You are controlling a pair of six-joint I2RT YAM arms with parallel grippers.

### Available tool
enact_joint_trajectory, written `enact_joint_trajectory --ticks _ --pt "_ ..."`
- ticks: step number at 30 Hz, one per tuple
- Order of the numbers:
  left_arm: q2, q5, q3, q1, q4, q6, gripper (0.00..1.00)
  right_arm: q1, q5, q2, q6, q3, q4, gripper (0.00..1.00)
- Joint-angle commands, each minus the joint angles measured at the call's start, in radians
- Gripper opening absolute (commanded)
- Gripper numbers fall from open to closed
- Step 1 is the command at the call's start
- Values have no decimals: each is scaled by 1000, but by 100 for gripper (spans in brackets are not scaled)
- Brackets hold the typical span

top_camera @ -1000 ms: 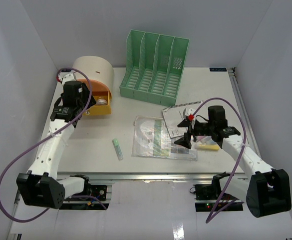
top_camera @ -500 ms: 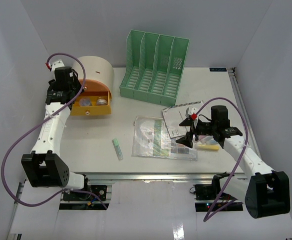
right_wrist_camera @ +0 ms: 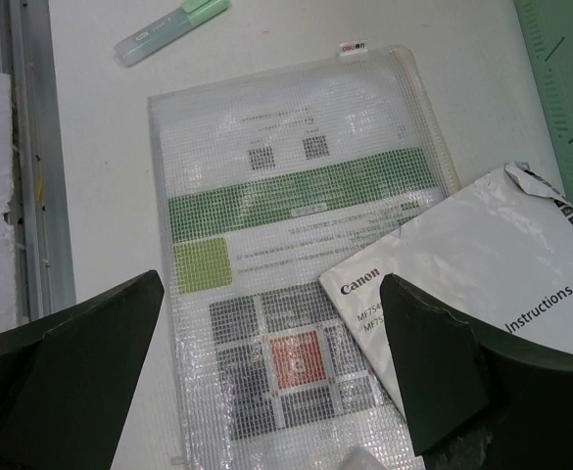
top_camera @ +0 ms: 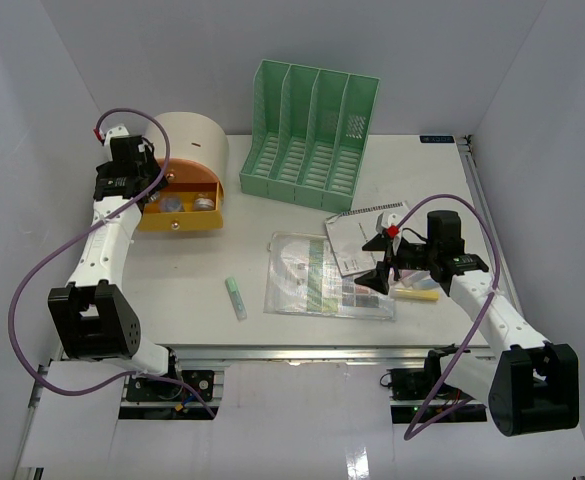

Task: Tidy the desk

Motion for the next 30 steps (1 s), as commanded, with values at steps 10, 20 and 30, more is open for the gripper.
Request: enact_joint_trajectory --ticks 10,20,30 --pt "-68 122 45 9 5 -10 91 -23 -52 -21 -29 6 -12 98" --pt "-467 574 -368 12 88 -325 22 -35 -55 -23 -44 8 -22 98" --pt "-662 513 -800 17 141 -734 0 -43 -57 -26 -46 10 -27 98"
